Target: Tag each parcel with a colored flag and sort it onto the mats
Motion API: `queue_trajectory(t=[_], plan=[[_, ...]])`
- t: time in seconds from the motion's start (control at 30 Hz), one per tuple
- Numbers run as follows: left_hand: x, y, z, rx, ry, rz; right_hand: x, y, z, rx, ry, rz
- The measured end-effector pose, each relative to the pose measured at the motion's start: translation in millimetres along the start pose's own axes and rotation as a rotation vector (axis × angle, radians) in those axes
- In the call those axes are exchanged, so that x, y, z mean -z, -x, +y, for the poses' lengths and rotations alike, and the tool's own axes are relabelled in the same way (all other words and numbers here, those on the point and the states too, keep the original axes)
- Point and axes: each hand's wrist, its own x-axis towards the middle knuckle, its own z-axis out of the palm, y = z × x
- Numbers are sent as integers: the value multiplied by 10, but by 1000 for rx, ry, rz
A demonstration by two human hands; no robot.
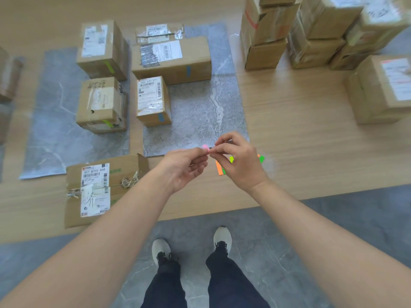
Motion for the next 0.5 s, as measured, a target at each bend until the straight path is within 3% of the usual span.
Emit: queue_trajectory(t=[0.23,0.5], plan=[[500,278,-168,-199,-211,75,-216,239,-355,-31,-113,-56],[1353,576,-450,-348,-464,170,-735,559,-832,-95,-32,-44]])
